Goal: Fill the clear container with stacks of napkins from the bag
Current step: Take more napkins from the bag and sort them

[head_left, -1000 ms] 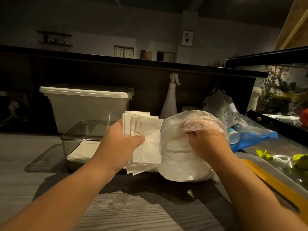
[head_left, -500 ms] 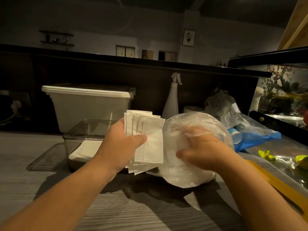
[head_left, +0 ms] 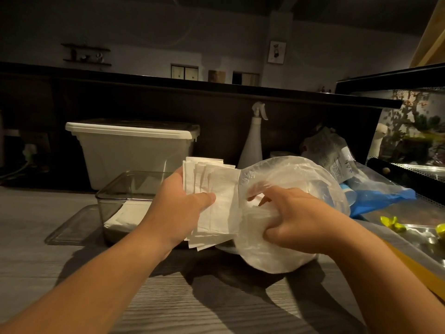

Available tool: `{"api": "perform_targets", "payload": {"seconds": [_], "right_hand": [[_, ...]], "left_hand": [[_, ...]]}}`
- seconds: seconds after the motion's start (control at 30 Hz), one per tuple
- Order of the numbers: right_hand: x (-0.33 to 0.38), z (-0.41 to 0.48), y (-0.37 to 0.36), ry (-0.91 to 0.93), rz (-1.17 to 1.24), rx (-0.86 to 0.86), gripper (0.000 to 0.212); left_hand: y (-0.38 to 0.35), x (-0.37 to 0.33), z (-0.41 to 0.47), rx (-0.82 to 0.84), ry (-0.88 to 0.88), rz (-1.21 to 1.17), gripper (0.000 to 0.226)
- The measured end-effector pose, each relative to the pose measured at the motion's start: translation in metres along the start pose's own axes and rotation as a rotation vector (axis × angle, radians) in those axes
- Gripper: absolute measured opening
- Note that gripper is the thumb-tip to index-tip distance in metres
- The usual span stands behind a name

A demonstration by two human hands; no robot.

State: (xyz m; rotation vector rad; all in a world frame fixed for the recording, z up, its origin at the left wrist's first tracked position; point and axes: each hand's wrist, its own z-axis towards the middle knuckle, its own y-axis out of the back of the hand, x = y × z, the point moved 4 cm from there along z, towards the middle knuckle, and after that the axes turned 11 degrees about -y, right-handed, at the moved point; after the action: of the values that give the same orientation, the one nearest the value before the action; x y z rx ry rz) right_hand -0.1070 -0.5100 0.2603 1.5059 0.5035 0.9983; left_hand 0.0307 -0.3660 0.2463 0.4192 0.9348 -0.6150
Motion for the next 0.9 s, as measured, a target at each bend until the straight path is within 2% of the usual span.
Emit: {"api": "perform_targets", "payload": {"seconds": [0.1, 0.2, 0.4, 0.63, 0.73, 0.9], "right_hand": [[-0.0008, 0.0027, -0.004, 0.027, -0.05, 0.025, 0.05], [0.0002, 0.0038, -0.0041, 0.097, -0.142, -0.021, 0.038], [0.0006, 0.0035, -0.0035, 0.097, -0.257, -0.012, 0.054], [-0.0019, 0.004, -0.0023, -0.014, -0.159, -0.022, 0.069], [-0.0013, 0.0035, -0.0003, 0.005, -0.154, -0.054, 0.061], [0.0001, -0.0008, 0.0037, 0.13, -0.139, -0.11, 0.032]], "left_hand": [[-0.0004, 0.0001, -0.0007, 0.002, 0.002, 0.007, 0.029], [-0.0002, 0.0006, -0.0012, 0.003, 0.002, 0.015, 0.029], [0.0003, -0.0003, -0.0002, 0.004, -0.002, 0.019, 0.028], [-0.0009, 0.0003, -0.0011, 0.015, 0.002, 0.006, 0.031], [-0.0006, -0.0003, -0.0013, 0.012, 0.004, 0.0, 0.032], [-0.0005, -0.0001, -0.0014, 0.007, 0.014, -0.006, 0.032]]}}
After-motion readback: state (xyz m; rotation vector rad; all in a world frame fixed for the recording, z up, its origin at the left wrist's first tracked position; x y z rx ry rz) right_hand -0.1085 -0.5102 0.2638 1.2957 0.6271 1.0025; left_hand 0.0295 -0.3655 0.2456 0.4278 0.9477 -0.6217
